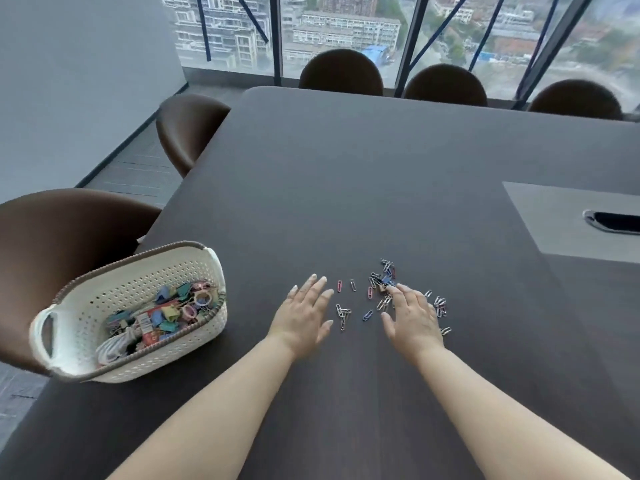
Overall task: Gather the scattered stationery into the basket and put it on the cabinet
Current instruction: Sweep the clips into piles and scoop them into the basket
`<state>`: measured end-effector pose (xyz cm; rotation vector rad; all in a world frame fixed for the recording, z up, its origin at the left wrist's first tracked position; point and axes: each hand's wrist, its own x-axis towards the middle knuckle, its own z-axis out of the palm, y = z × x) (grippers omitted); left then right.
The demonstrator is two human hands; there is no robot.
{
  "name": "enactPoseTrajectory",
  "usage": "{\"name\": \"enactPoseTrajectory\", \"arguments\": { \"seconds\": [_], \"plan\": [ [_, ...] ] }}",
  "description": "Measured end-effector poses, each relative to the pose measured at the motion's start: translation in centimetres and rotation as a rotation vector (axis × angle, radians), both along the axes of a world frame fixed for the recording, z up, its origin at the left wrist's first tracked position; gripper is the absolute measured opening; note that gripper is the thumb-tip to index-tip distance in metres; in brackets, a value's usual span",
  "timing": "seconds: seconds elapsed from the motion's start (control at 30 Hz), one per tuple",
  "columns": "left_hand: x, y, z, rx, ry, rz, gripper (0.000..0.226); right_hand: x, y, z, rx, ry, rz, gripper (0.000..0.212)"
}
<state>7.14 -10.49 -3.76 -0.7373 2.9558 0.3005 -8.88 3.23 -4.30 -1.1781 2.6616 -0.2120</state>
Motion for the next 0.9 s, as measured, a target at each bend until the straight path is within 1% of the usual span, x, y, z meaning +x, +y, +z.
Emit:
{"name": "enactPoseTrajectory", "arguments": {
  "seconds": [0.1, 0.17, 0.27, 0.3, 0.4, 0.53, 0.63, 0.7, 0.8, 0.9],
  "plan": [
    [-2.2, 2.1, -2.9, 0.076, -0.126, 0.043, 0.071, -2.9, 3.6, -1.7, 0.089, -0.040, -0.068, 0.063],
    [-3.3, 2.9, -4.5, 0.071, -0.190, 0.057, 0.083, -4.4, 5.5, -2.9, 0.158, -0.058, -0.102, 0.071],
    [-4.7, 3.4, -6.0, 0.064, -0.211, 0.047, 0.118, -6.1, 7.1, -4.4, 0.245, -0.068, -0.125, 0.085],
    [-5.2, 3.4, -6.4, 0.072, -0.215, 0.052, 0.121, -6.5, 7.3, -4.8, 0.267, -0.066, -0.119, 0.089],
    [-6.5, 3.0, -7.3, 0.105, -0.196, 0.082, 0.115, -7.4, 6.9, -6.1, 0.293, -0.077, -0.078, 0.096],
    [-8.3, 1.7, -8.2, 0.065, -0.198, 0.088, 0.106, -8.8, 4.7, -7.1, 0.262, -0.087, -0.011, 0.101],
    [-10.4, 0.0, -8.5, 0.036, -0.204, 0.080, 0.106, -10.1, 2.2, -7.5, 0.246, -0.070, 0.094, 0.109],
    [-11.8, -1.3, -8.6, 0.028, -0.187, 0.058, 0.104, -11.0, 0.4, -7.7, 0.230, -0.047, 0.179, 0.108],
    [-12.8, -3.0, -8.9, 0.054, -0.120, 0.039, 0.100, -12.4, -2.2, -8.0, 0.192, -0.038, 0.282, 0.107],
    [-12.7, -3.8, -9.1, 0.078, 0.021, 0.029, 0.086, -13.6, -4.3, -8.3, 0.145, -0.055, 0.385, 0.106]
  ]
}}
